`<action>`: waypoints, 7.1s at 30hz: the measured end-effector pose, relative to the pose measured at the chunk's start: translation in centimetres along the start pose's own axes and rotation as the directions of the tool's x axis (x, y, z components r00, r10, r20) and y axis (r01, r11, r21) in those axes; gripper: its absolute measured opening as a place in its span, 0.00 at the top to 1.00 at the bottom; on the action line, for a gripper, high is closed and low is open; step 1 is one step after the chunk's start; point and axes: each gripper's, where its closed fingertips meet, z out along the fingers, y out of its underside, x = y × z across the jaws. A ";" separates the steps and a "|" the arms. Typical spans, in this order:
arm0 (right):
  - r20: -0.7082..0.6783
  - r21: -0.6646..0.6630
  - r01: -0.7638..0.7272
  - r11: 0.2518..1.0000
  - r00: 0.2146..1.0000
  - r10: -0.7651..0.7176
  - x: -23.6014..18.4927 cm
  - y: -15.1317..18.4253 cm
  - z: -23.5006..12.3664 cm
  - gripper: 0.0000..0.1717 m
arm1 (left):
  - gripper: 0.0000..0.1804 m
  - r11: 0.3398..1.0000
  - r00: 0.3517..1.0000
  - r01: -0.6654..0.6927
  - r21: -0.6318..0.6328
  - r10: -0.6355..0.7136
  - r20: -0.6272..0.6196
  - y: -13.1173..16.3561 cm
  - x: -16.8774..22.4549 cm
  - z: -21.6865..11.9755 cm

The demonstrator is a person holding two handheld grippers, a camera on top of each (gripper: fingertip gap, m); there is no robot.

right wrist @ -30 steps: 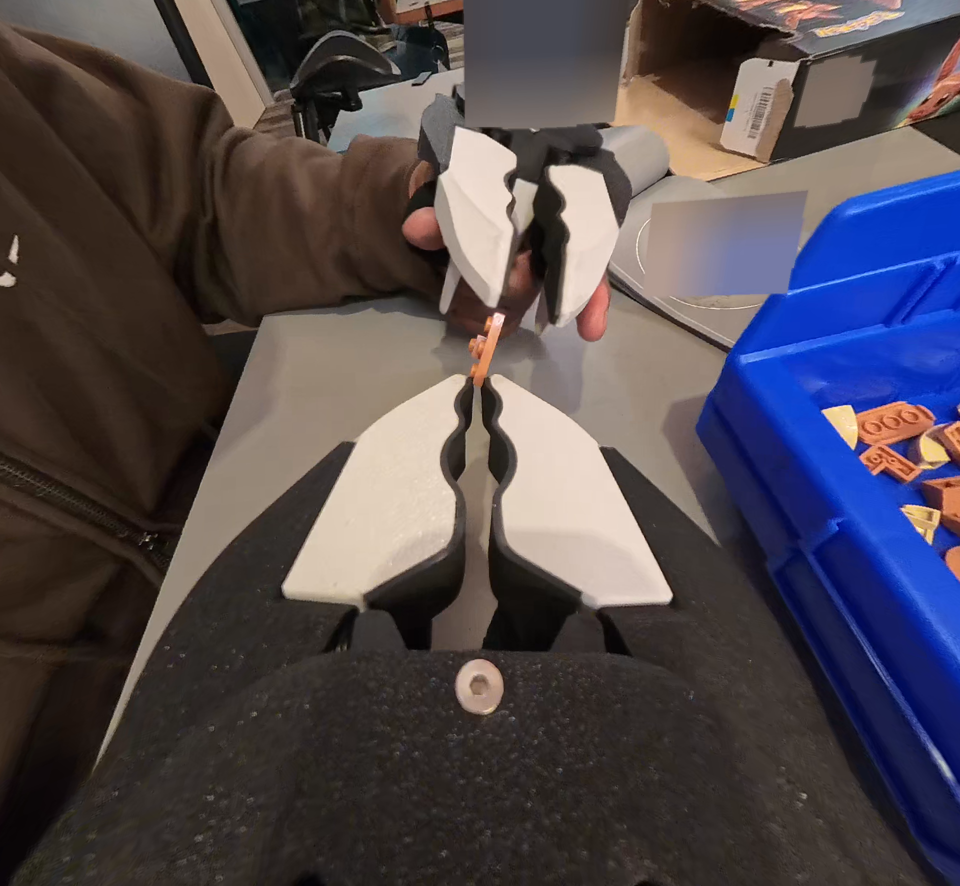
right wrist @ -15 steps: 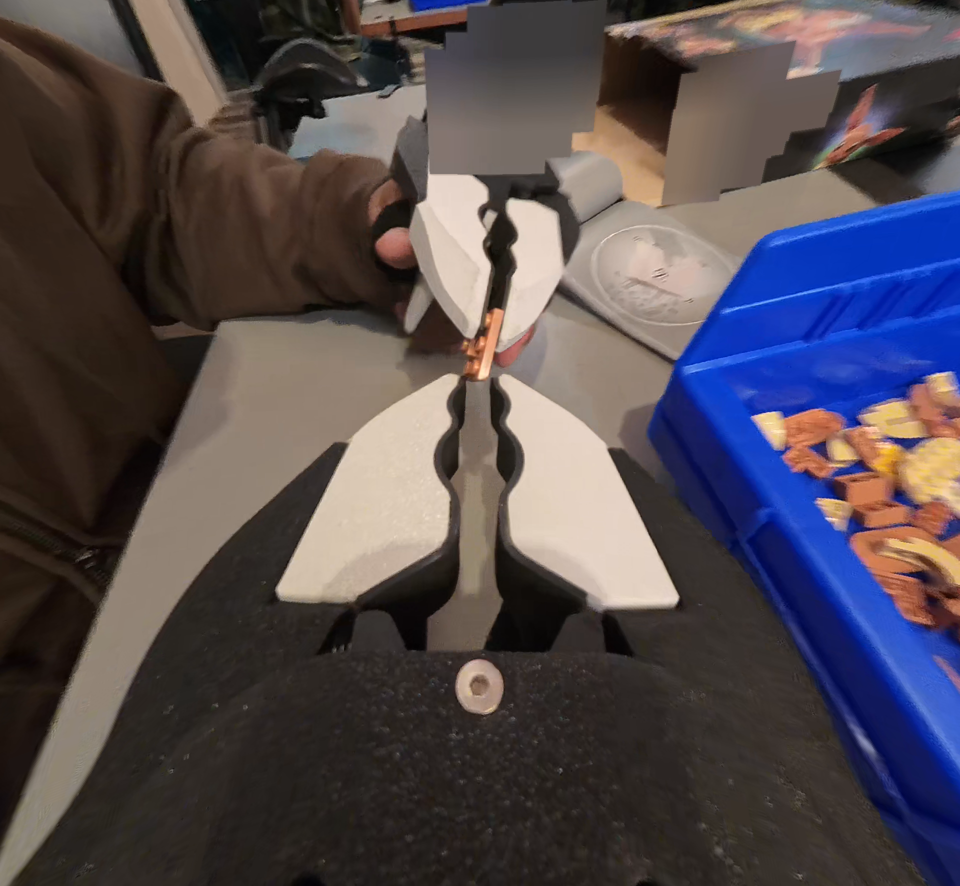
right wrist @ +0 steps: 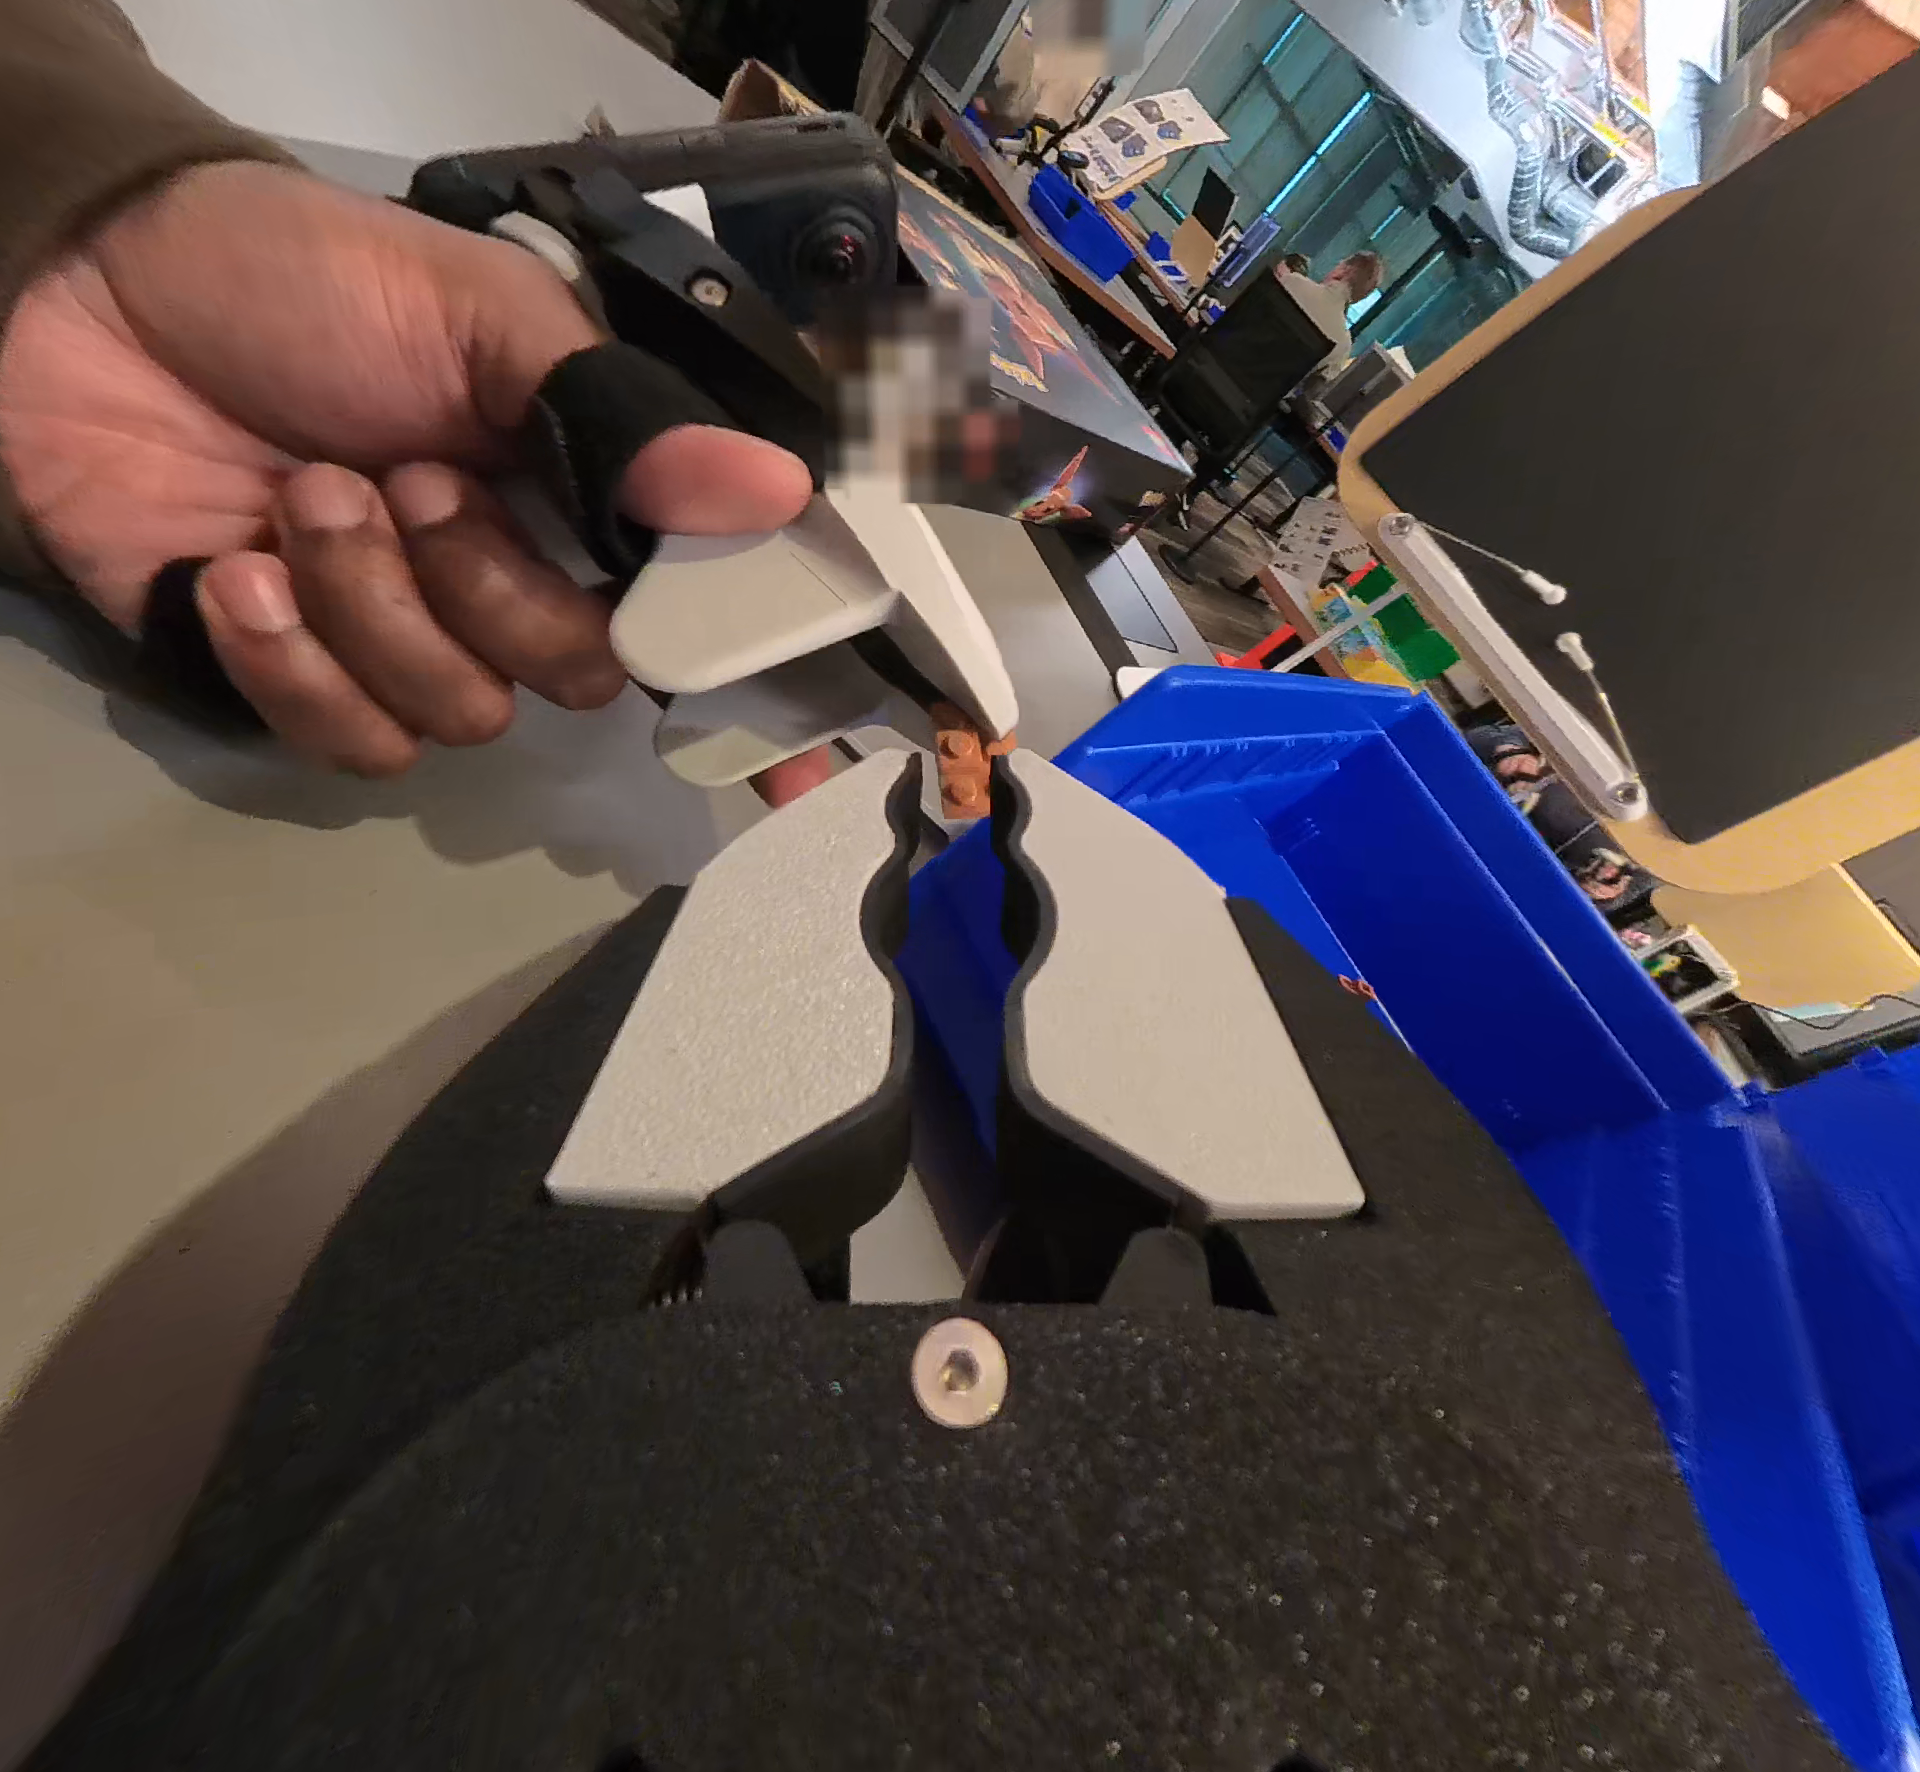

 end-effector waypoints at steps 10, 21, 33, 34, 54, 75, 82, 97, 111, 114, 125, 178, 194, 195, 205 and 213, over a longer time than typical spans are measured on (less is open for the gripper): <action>-0.079 -0.044 0.088 0.995 0.993 -0.091 -0.1 0.7 0.7 0.95 | 0.97 0.998 0.998 0.063 0.022 -0.063 0.026 0.5 -0.2 0.3; -0.087 -0.077 0.032 0.997 0.995 -0.039 -0.3 1.1 1.0 0.95 | 0.97 0.990 0.987 0.123 0.070 -0.130 0.099 0.6 -0.8 0.1; 0.161 0.052 -0.468 0.882 0.876 0.455 -0.2 0.4 0.1 0.95 | 0.96 0.999 0.996 -0.037 0.013 0.036 0.085 0.8 0.0 0.4; 0.179 0.055 -0.497 0.866 0.858 0.481 -0.1 0.3 0.1 0.95 | 0.96 0.999 0.995 -0.049 0.008 0.049 0.084 0.8 0.0 0.4; 0.132 0.137 -0.459 0.878 0.887 0.443 1.9 -0.3 -0.9 0.96 | 0.97 0.999 0.999 -0.041 -0.029 0.042 0.030 0.0 0.5 0.1; 0.027 -0.029 -0.353 0.935 0.935 0.353 4.9 2.6 -0.8 0.82 | 0.98 0.999 0.998 -0.033 0.013 0.032 0.061 -0.7 -0.4 -0.3; 0.149 -0.047 -0.156 0.987 0.976 0.161 0.4 1.7 0.2 0.77 | 0.97 1.000 0.999 -0.015 -0.021 0.016 0.036 0.0 0.0 0.0; -0.277 -0.245 -0.375 0.894 0.911 0.306 9.1 7.4 0.0 0.79 | 0.86 0.981 0.966 -0.160 -0.114 0.179 0.186 -1.2 -1.5 -0.7; 0.060 -0.203 -0.221 0.954 0.970 0.237 1.0 4.3 0.3 0.82 | 0.79 0.387 0.613 -0.389 -0.836 0.786 0.078 7.2 -7.4 -3.9; 0.135 -0.231 -0.172 0.958 0.969 0.206 -0.7 4.8 0.4 0.82 | 0.82 0.327 0.542 -0.427 -0.843 0.839 0.051 7.4 -7.7 -3.5; 0.163 -0.120 -0.119 0.986 0.977 0.138 -0.8 3.3 -0.1 0.82 | 0.91 0.895 0.972 -0.164 -0.416 0.219 0.088 3.4 -1.8 -1.0; 0.203 0.133 -0.035 0.991 0.979 0.008 -2.1 -0.9 -1.4 0.89 | 0.91 0.930 0.949 0.122 -0.348 -0.211 -0.233 3.8 3.1 0.2; 0.360 -0.009 -0.709 0.705 0.656 0.663 -1.4 -1.7 -0.6 0.92 | 0.91 0.998 0.936 0.016 -0.053 -0.034 -0.350 0.4 3.8 -0.4; 0.366 -0.011 -0.726 0.687 0.637 0.679 -1.3 -1.8 -0.6 0.93 | 0.91 0.998 0.937 0.011 -0.057 -0.030 -0.347 0.5 3.8 -0.3; 0.395 -0.013 -0.786 0.618 0.564 0.725 -1.2 -1.9 -0.7 0.94 | 0.91 0.996 0.944 -0.027 -0.080 -0.001 -0.330 1.1 3.8 0.0; 0.424 -0.023 -0.825 0.565 0.504 0.752 -1.1 -2.0 -0.8 0.94 | 0.91 0.996 0.947 -0.039 -0.080 0.012 -0.321 1.1 3.8 -0.1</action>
